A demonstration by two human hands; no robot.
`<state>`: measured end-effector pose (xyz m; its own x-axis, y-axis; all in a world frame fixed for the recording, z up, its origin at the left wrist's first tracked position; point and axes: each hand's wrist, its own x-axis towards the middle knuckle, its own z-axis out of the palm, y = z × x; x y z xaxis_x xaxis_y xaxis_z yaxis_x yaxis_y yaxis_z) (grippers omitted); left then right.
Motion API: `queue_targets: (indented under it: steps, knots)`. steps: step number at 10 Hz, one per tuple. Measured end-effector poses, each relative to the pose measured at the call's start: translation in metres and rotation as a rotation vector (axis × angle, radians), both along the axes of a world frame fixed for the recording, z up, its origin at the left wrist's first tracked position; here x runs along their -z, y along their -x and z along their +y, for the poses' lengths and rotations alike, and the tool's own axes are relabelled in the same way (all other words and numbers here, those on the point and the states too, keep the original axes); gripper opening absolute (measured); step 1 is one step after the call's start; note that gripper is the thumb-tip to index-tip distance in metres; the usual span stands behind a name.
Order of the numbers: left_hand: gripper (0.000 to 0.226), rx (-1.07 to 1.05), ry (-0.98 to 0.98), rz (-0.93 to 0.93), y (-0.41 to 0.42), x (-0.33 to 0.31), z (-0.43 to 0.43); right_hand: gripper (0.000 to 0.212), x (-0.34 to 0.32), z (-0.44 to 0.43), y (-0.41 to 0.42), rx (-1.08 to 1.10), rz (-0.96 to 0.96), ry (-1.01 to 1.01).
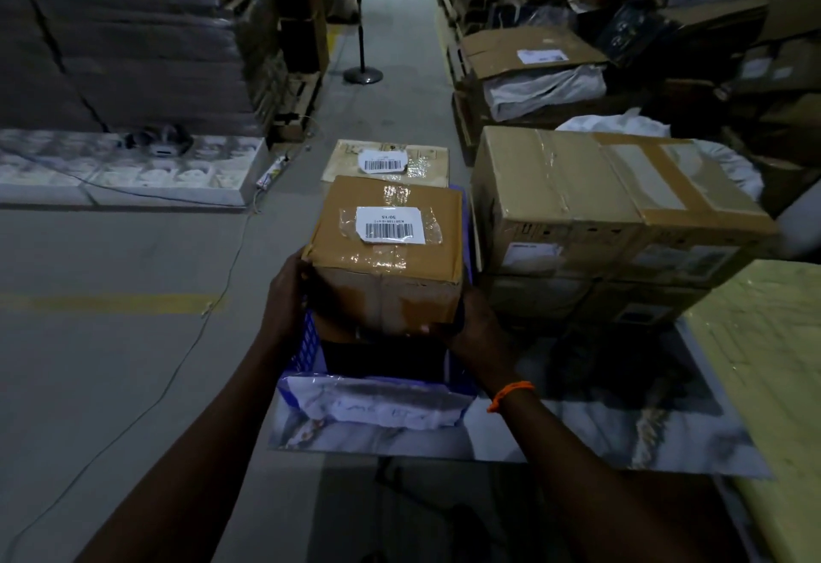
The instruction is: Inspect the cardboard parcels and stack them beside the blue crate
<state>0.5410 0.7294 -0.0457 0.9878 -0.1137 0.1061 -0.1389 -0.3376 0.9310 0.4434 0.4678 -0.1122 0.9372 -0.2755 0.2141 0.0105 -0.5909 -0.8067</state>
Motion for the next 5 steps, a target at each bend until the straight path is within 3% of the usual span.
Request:
queue_targets:
  steps: [1, 2, 3, 4, 5]
  knots:
    - [0.04, -0.073, 0.073, -0.01, 0.008, -0.001, -0.003, 0.099, -0.011, 0.006, 0.007, 0.012, 0.035, 0.002]
    - [0.041, -0.158, -0.079, -0.111, 0.006, 0.019, -0.004, 0.101, -0.007, 0.002, 0.009, -0.044, 0.003, -0.033]
    - [0.03, -0.228, -0.109, -0.081, 0.01, 0.016, -0.012, 0.102, -0.012, -0.002, 0.01, -0.066, 0.013, -0.018]
    - [0.043, -0.37, -0.154, -0.133, 0.011, -0.001, -0.032, 0.104, -0.006, -0.023, 0.009, -0.15, 0.003, 0.021]
    - [0.064, -0.391, -0.228, -0.414, 0.025, -0.024, -0.061, 0.09, -0.011, -0.062, 0.017, -0.224, -0.043, 0.2]
